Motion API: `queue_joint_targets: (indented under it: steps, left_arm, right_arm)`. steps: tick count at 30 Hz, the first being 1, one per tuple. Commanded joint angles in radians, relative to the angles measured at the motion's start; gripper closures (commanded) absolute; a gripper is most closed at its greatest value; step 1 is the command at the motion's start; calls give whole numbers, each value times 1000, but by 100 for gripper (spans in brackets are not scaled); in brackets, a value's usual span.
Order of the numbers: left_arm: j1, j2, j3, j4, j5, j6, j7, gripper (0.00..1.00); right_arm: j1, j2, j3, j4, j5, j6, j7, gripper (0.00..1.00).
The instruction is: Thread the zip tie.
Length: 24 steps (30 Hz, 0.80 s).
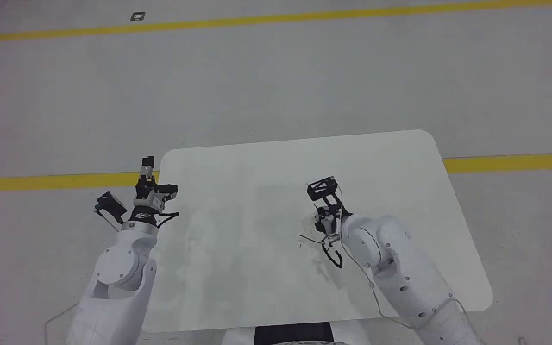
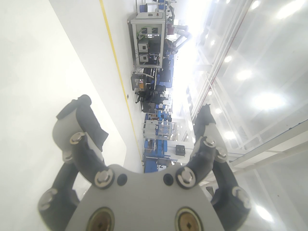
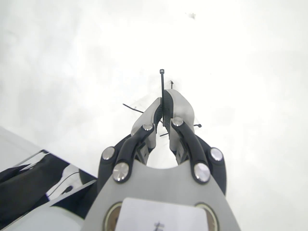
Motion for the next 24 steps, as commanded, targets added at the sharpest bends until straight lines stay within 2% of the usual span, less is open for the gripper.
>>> queue_joint_targets:
  steps: [1, 11, 13, 15, 18, 24]
  left_arm:
    - [0, 0, 0, 0, 0, 0, 0, 0]
    - [0, 0, 0, 0, 0, 0, 0, 0]
    - [0, 0, 0, 0, 0, 0, 0, 0]
    - [-5, -2, 6, -2, -5, -23, -18, 0]
    - [-3, -2, 7, -11, -20, -45, -69, 0]
    - [18, 9, -1, -26, 84, -151, -263, 0]
  right_arm:
    - [-2, 0, 6, 1, 24, -7, -3, 100]
    - [-2, 0, 6, 1, 24, -7, -3, 100]
    - [-11, -1, 8, 5, 60, -2, -39, 100]
    - [-8, -4, 18, 4, 102, 21, -60, 100]
    - [6, -8, 29, 3, 161, 68, -70, 100]
    - [63, -20, 33, 31, 273, 182, -65, 100]
